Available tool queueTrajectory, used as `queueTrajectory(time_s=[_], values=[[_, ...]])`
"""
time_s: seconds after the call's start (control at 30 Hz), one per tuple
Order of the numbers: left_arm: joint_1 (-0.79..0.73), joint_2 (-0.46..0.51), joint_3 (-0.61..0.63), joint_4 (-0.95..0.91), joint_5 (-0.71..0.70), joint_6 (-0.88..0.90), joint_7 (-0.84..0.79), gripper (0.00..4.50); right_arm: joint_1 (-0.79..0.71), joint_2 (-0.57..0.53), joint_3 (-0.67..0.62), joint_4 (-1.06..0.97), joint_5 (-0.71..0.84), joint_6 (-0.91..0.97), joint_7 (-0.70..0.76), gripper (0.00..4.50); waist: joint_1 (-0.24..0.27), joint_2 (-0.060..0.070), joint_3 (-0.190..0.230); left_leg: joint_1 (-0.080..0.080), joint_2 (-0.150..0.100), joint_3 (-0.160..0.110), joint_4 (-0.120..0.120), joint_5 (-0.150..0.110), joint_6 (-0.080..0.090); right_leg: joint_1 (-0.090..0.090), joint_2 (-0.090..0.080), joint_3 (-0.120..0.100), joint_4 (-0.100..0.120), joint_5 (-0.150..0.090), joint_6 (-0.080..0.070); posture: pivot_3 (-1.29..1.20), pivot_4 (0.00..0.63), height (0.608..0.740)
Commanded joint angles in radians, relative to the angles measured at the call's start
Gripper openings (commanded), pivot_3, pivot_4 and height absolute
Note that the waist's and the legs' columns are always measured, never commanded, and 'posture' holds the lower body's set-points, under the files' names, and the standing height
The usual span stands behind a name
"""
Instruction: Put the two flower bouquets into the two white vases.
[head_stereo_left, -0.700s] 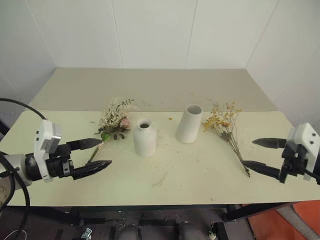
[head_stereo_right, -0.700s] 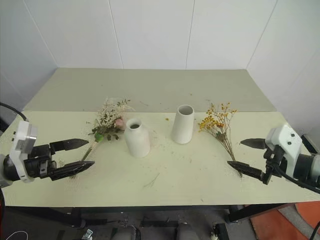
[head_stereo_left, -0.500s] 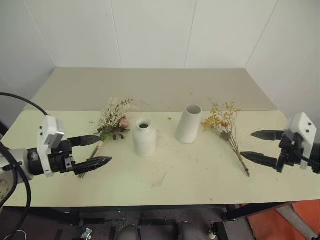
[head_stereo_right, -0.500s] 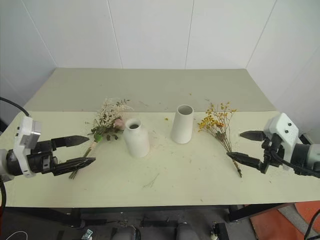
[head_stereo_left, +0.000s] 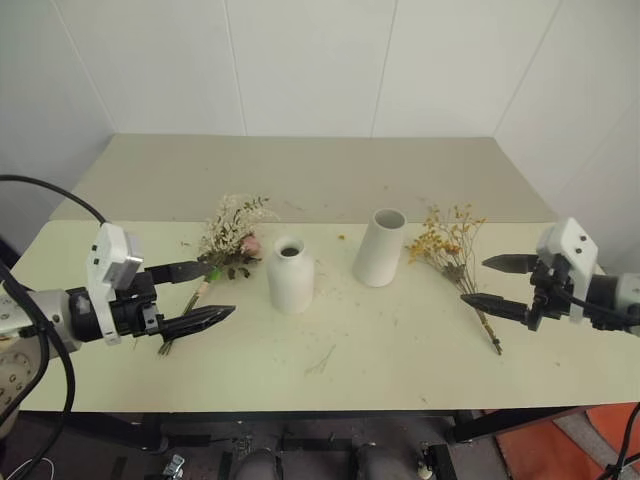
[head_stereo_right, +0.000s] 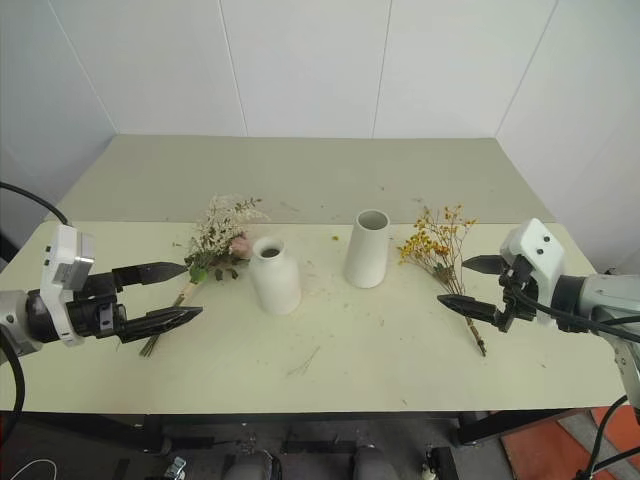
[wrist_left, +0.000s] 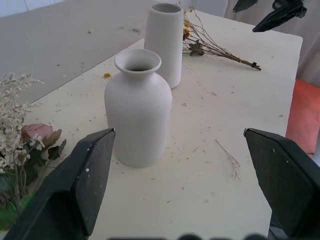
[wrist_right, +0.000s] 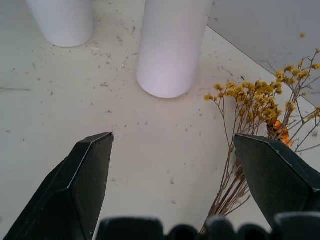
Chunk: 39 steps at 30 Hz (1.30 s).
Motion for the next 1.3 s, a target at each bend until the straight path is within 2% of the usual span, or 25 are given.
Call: queueTrajectory(time_s=[0.03, 0.13, 0.27, 0.5, 0.77, 0.9, 1.13, 1.3], values=[[-0.069, 0.004, -0.001, -0.018, -0.036, -0.002, 0.019, 4.5, -0.068, -0.035, 0.056, 0.016, -0.038, 0.122, -0.057, 4.45, 0.0, 0.0, 0.0, 0.0, 0.0, 0.0, 0.0, 0.0, 0.0, 0.0, 0.0, 0.0, 0.0, 0.0, 0.0, 0.0, 0.15, 0.74], [-0.155, 0.015, -0.043, -0.01, -0.048, 0.021, 0.036, 4.5, -0.128, -0.036, 0.135, 0.041, -0.082, 0.218, -0.103, 4.45, -0.001, 0.0, 0.0, 0.0, 0.0, 0.0, 0.0, 0.0, 0.0, 0.0, 0.0, 0.0, 0.0, 0.0, 0.0, 0.0, 0.15, 0.74], [-0.276, 0.008, -0.097, 0.025, -0.054, 0.023, 0.043, 4.5, -0.178, -0.012, 0.153, 0.057, -0.079, 0.219, -0.099, 4.45, 0.0, 0.0, 0.0, -0.002, 0.0, 0.0, 0.0, 0.0, 0.0, -0.001, 0.0, 0.0, 0.0, 0.0, 0.0, 0.0, 0.15, 0.74], [-0.328, 0.064, -0.156, 0.066, 0.025, -0.002, -0.007, 4.5, -0.223, -0.009, 0.186, 0.062, -0.091, 0.249, -0.097, 4.45, -0.003, 0.0, 0.0, -0.002, -0.001, 0.0, 0.0, 0.0, 0.0, -0.001, 0.0, 0.0, 0.0, 0.0, 0.0, 0.0, 0.15, 0.74], [-0.436, 0.001, -0.224, 0.099, 0.027, -0.024, -0.047, 4.5, -0.342, 0.033, 0.321, 0.22, -0.174, 0.333, -0.121, 4.45, -0.002, 0.0, 0.0, -0.002, -0.001, 0.0, 0.0, 0.0, 0.0, -0.001, 0.0, 0.0, 0.0, 0.0, 0.0, 0.0, 0.15, 0.74], [-0.449, -0.017, -0.236, 0.108, 0.039, -0.034, -0.054, 4.5, -0.434, 0.094, 0.4, 0.35, -0.224, 0.427, -0.155, 4.45, -0.007, 0.0, 0.0, -0.002, -0.001, 0.0, 0.0, 0.0, 0.0, -0.002, 0.0, 0.0, 0.0, 0.001, 0.0, 0.0, 0.15, 0.74], [-0.454, -0.031, -0.234, 0.113, 0.049, -0.039, -0.062, 4.5, -0.507, 0.163, 0.479, 0.531, -0.319, 0.413, -0.18, 4.45, -0.008, 0.0, 0.0, -0.004, -0.001, -0.001, 0.0, 0.0, 0.0, -0.003, 0.0, 0.0, 0.0, 0.001, 0.0, 0.0, 0.15, 0.74], [-0.437, -0.032, -0.225, 0.101, 0.048, -0.04, -0.064, 4.5, -0.511, 0.169, 0.48, 0.539, -0.337, 0.394, -0.165, 2.88, -0.006, 0.0, 0.0, -0.004, -0.001, -0.001, 0.001, 0.0, 0.0, -0.003, 0.0, 0.0, 0.0, 0.001, 0.001, 0.0, 0.15, 0.74]])
